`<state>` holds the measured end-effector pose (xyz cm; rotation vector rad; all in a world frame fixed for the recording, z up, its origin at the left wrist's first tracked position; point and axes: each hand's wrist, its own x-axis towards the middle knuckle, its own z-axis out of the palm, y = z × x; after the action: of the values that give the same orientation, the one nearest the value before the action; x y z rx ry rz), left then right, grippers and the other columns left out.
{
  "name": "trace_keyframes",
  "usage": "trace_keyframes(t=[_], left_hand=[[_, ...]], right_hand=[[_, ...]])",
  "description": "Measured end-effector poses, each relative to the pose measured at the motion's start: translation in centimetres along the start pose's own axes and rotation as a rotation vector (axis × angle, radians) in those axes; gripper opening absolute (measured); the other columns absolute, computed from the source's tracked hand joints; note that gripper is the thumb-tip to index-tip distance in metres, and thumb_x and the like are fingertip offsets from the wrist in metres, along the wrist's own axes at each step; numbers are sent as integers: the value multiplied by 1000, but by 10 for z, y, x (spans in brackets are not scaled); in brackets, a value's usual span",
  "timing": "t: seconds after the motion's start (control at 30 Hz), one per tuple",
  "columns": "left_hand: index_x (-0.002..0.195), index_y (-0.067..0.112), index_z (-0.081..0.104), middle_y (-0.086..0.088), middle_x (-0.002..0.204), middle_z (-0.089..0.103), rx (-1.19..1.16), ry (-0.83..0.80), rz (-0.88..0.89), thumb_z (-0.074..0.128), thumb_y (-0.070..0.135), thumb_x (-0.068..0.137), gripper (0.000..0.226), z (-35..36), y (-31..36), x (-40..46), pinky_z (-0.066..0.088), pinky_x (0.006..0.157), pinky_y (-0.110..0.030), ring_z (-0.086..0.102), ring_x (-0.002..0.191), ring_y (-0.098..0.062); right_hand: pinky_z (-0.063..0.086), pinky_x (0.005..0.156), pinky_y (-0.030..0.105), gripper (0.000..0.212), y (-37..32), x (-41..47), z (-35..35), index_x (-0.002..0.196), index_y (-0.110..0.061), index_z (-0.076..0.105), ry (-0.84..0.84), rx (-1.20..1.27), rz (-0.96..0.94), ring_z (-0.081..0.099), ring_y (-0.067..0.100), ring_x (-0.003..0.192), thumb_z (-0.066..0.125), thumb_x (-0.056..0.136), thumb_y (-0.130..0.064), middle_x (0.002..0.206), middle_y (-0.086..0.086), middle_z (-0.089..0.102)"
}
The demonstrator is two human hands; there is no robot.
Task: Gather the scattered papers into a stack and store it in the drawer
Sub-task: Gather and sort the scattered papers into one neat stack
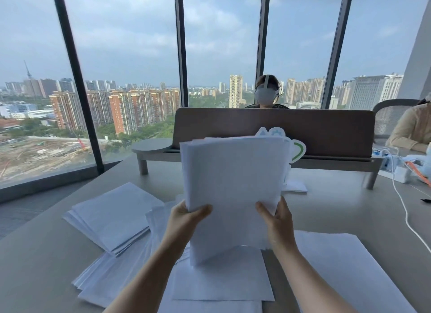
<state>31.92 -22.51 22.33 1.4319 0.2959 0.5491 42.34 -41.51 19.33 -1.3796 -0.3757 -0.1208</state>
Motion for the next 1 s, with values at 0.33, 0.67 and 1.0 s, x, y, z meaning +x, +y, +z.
trace_keyframes(t=[0.33, 0.67, 1.0], left_hand=[[67, 7, 70, -2, 65, 65, 173, 141, 31, 71, 8, 84, 16, -1, -18, 3, 48, 60, -30, 60, 66, -17], [72, 11, 67, -9, 75, 67, 79, 410, 5, 63, 6, 87, 17, -67, -9, -7, 50, 64, -30, 60, 68, -21], [66, 12, 65, -5, 68, 64, 120, 553, -103, 65, 11, 75, 9, -131, -27, -38, 48, 60, -32, 59, 64, -22]], right_hand=[[46, 102, 37, 30, 5, -4, 4, 121, -28, 62, -131, -125, 19, 63, 6, 113, 59, 92, -32, 119, -12, 69], [45, 75, 24, 24, 24, -10, 24, 98, -26, 70, -308, -652, 52, 60, 7, 90, 51, 97, -41, 99, -7, 72], [33, 112, 37, 55, 32, -10, 74, 149, -20, 37, -786, -1325, -98, 30, 25, 141, 50, 96, -27, 156, -3, 32]])
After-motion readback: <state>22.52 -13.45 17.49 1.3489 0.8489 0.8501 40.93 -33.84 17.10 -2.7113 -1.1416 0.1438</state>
